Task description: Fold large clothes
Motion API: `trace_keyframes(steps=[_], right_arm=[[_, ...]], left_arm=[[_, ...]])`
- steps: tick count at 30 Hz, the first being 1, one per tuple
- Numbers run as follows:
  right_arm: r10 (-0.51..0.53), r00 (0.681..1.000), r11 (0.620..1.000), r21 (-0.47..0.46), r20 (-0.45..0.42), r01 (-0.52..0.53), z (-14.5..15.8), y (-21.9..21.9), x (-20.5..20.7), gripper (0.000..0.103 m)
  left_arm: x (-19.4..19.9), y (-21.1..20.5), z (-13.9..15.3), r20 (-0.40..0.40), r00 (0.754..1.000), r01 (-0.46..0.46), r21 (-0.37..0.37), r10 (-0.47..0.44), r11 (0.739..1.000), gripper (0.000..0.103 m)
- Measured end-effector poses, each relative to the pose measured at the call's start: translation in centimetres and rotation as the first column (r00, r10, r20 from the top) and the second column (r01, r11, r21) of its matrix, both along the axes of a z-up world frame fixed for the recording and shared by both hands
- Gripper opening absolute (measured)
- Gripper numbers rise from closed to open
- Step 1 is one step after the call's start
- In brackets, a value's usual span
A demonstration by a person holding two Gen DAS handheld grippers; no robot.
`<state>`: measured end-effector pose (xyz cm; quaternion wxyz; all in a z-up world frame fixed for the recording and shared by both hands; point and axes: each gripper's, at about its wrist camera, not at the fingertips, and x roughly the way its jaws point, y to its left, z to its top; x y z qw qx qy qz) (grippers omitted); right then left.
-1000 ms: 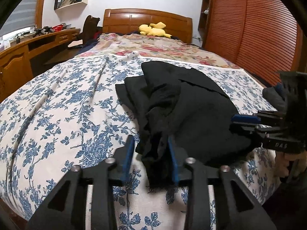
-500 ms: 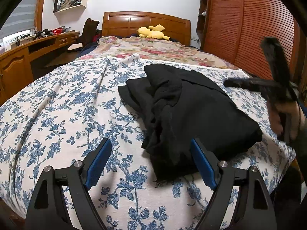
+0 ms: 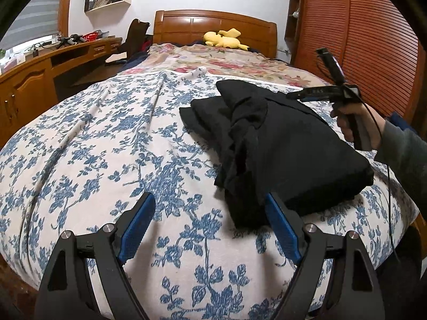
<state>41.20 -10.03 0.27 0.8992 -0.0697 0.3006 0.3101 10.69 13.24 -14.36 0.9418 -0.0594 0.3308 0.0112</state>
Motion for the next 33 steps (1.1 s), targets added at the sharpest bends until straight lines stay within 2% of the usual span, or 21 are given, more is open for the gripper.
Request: trace_keyframes(steps=[6, 10, 14, 15, 16, 17, 19, 21, 22, 26, 33], right_arm=[[-0.039, 0.997, 0.999, -0.012, -0.066, 0.038, -0.3, 1.2, 1.6, 0.075], [-0.056, 0.987, 0.998, 0.000, -0.153, 0.057, -1.0, 1.5, 3.3, 0.077], [-0.046, 0.970, 0.997, 0.051, -0.237, 0.060, -1.4, 1.2, 4.4, 0.077], [-0.037, 0.966, 0.996, 0.064, -0.256, 0.055, -1.5, 1.1, 4.6, 0.074], [-0.018, 0.961, 0.996, 0.084, -0.276, 0.043, -1.7, 1.0, 4.7, 0.064], [0.007, 0.957, 0.993, 0.111, -0.291, 0.026, -1.7, 0.9, 4.8, 0.061], [0.048, 0.962, 0.993, 0.115, -0.269, -0.017, -1.4, 1.0, 4.3, 0.037], [0.051, 0.985, 0.998, 0.049, -0.163, -0.044, -0.5, 1.4, 2.8, 0.021], [0.048, 0.991, 0.999, 0.026, -0.126, -0.045, -0.2, 1.3, 2.0, 0.018], [0.024, 0.999, 0.999, -0.022, -0.044, -0.025, 0.2, -0.4, -0.7, 0.015], [-0.034, 0.998, 0.998, -0.047, -0.049, 0.032, -1.2, -7.1, -4.8, 0.015]], left_arm=[[-0.3, 0.7, -0.7, -0.021, 0.999, -0.030, 0.034, 0.031, 0.999, 0.084], [-0.6, 1.2, -0.6, -0.013, 0.999, -0.032, 0.023, 0.032, 0.999, 0.084], [-0.9, 1.7, -0.5, -0.003, 0.999, -0.032, 0.023, 0.032, 0.999, 0.084], [-0.9, 1.8, -0.5, -0.004, 0.999, -0.033, 0.020, 0.033, 0.999, 0.084], [-1.0, 1.9, -0.5, -0.004, 0.999, -0.034, 0.018, 0.034, 0.999, 0.084], [-1.0, 2.0, -0.6, -0.003, 0.999, -0.035, 0.016, 0.035, 0.999, 0.084], [-1.0, 2.2, -0.6, -0.001, 0.999, -0.036, 0.017, 0.036, 0.999, 0.084], [-1.0, 2.2, -0.6, 0.001, 0.999, -0.034, 0.018, 0.034, 0.999, 0.084], [-1.0, 2.2, -0.6, 0.001, 0.999, -0.032, 0.020, 0.032, 0.999, 0.084], [-0.8, 1.7, -0.6, 0.006, 1.000, -0.017, 0.019, 0.017, 1.000, 0.084], [0.4, 0.9, -0.6, 0.002, 1.000, 0.023, -0.025, -0.023, 0.999, 0.084]])
